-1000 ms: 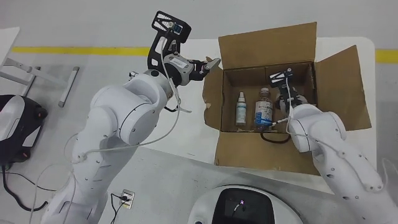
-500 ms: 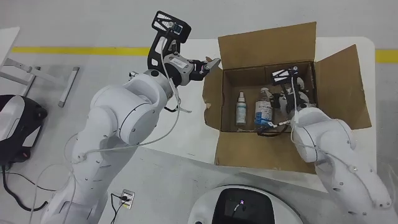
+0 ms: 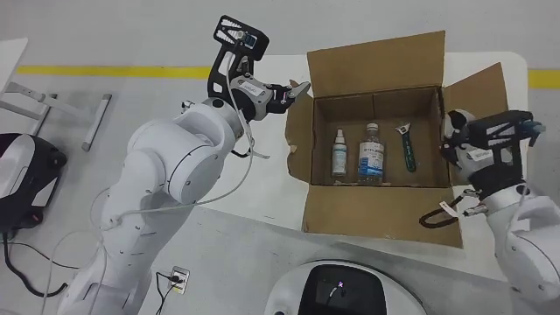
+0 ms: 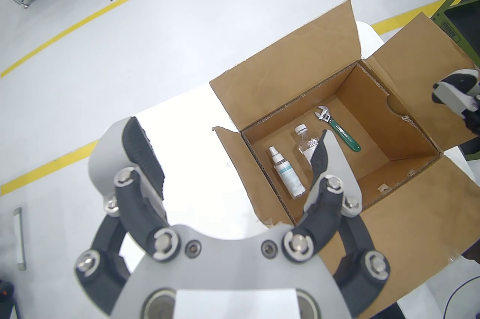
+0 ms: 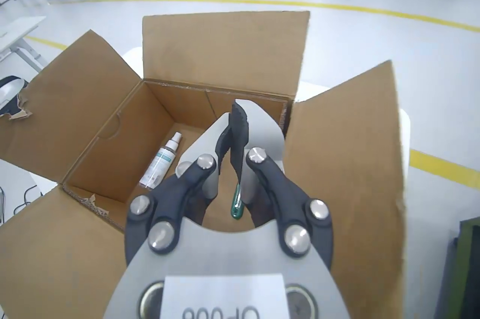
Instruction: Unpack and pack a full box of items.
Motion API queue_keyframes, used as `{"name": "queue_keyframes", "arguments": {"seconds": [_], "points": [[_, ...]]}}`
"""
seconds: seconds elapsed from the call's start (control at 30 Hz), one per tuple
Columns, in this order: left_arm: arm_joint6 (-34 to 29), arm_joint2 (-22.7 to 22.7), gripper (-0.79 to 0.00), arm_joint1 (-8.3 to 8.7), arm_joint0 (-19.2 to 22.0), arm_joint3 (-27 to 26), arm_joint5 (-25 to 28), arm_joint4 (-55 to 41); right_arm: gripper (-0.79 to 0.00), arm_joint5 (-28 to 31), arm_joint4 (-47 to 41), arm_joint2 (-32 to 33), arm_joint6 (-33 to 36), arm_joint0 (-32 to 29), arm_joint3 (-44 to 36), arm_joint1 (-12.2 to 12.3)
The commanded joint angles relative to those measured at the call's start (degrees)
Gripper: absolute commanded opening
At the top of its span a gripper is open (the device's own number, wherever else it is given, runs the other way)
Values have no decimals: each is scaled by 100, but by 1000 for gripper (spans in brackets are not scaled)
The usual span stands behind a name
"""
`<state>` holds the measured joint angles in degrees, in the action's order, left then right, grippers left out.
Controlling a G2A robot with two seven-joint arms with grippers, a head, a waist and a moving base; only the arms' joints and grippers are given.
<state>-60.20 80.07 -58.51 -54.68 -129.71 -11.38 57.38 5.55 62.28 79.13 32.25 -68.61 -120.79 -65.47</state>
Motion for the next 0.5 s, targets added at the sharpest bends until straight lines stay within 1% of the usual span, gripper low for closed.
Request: {"name": "queue_keyframes", "arguments": {"seconds": [0.0,0.1,0.23,0.33,0.4,0.47], "points": [[0,0,0,0,0,0,0,0,-785,46,-277,440,-193,-269,-122,22],[0,0,0,0,0,0,0,0,-785,195,-722,1048,-446,-654,-388,51],[0,0,0,0,0,0,0,0,-785,125,-864,1818,-688,-1127,-706,74],[354,29,0,-8,-177,3,148,-124,-785,-69,-1106,2276,-1071,-1432,-640,57],[412,48,0,-1,-257,2,250,-16,-785,-150,-1217,2470,-1185,-1591,-561,48],[397,30,0,16,-308,-3,417,298,-785,-183,-1333,2596,-1231,-1697,-432,42]]}}
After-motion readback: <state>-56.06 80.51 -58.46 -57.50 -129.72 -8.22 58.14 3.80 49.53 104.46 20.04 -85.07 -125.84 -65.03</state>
